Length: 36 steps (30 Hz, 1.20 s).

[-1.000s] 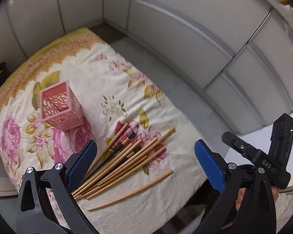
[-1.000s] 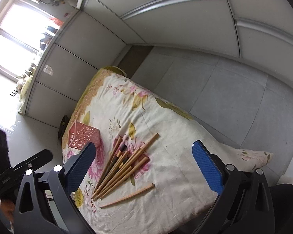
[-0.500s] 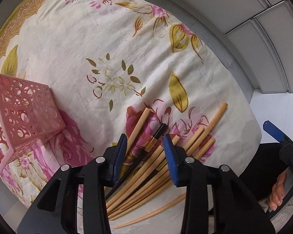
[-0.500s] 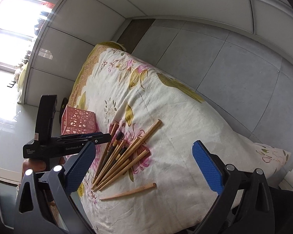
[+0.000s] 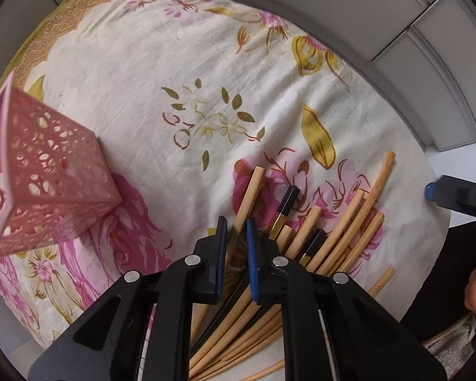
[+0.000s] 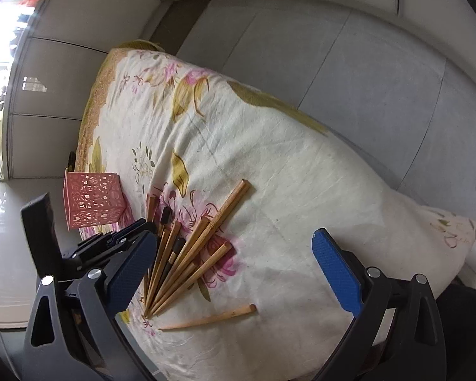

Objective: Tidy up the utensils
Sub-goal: 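Lower the left gripper onto the chopstick pile and close on one chopstick, then lift the chopstick with the left gripper and carry it over the pink cup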

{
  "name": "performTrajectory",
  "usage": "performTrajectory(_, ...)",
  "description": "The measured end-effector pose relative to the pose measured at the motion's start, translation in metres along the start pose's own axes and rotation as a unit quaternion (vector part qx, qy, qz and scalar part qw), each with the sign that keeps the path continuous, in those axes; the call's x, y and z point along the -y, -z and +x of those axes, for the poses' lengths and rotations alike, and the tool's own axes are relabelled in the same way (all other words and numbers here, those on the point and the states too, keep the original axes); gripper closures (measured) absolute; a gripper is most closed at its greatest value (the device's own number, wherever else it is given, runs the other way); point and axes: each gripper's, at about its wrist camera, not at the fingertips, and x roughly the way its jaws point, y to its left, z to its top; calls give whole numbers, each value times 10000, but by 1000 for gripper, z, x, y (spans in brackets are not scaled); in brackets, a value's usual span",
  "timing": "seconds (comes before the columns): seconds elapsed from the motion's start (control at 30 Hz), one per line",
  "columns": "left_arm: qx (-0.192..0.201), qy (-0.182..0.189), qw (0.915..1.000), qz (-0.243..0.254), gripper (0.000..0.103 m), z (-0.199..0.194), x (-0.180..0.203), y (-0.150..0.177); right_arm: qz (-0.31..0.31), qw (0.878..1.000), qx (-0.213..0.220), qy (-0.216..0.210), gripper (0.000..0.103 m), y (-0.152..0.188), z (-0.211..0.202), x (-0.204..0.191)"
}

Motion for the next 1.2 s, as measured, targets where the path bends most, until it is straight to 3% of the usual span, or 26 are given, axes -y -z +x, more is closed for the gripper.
performTrajectory(0.1,625,224,9975,-228,92,-40,-13,15,320,9988,-354,69,34,-5,16,-3)
performTrajectory(0.23,1489,338,9873,-433,92,-96,-35,60,579,9967,-399,410,53,-11,24,-12)
performTrajectory(0.33,1951,336,9790,-484,92,-123,-21,76,651,9928,-550,844,63,-17,33,-26)
performTrajectory(0.4,2067,189,9774,-393,92,-138,-13,76,623,9907,-478,1108,70,-21,37,-37)
performTrajectory(0.57,2437,314,9686,-378,92,-164,-17,93,677,9803,-354,1819,74,-34,52,-64)
performTrajectory(0.6,2469,303,9678,-393,93,-165,-18,96,619,9770,-318,2015,77,-36,56,-70)
performTrajectory(0.63,2492,274,9672,-415,93,-167,-20,99,486,9722,-254,2275,86,-37,60,-77)
performTrajectory(0.73,2573,239,9649,-474,93,-171,-27,108,-34,9624,-10,2715,88,-32,71,-93)
performTrajectory(0.8,2663,238,9620,-557,93,-174,-32,114,-51,9687,158,2476,90,-28,69,-91)
performTrajectory(0.9,2824,213,9559,-772,93,-183,-38,124,56,9855,271,1673,94,-22,58,-76)
performTrajectory(1.0,2988,154,9486,-1028,94,-193,-40,133,-116,9935,477,1022,95,-12,42,-76)
performTrajectory(1.1,3171,142,9408,-1186,95,-204,-36,139,-420,9946,754,576,95,7,18,-83)
performTrajectory(1.2,3186,178,9400,-1211,96,-206,-26,143,-859,9911,960,345,95,21,-2,-101)
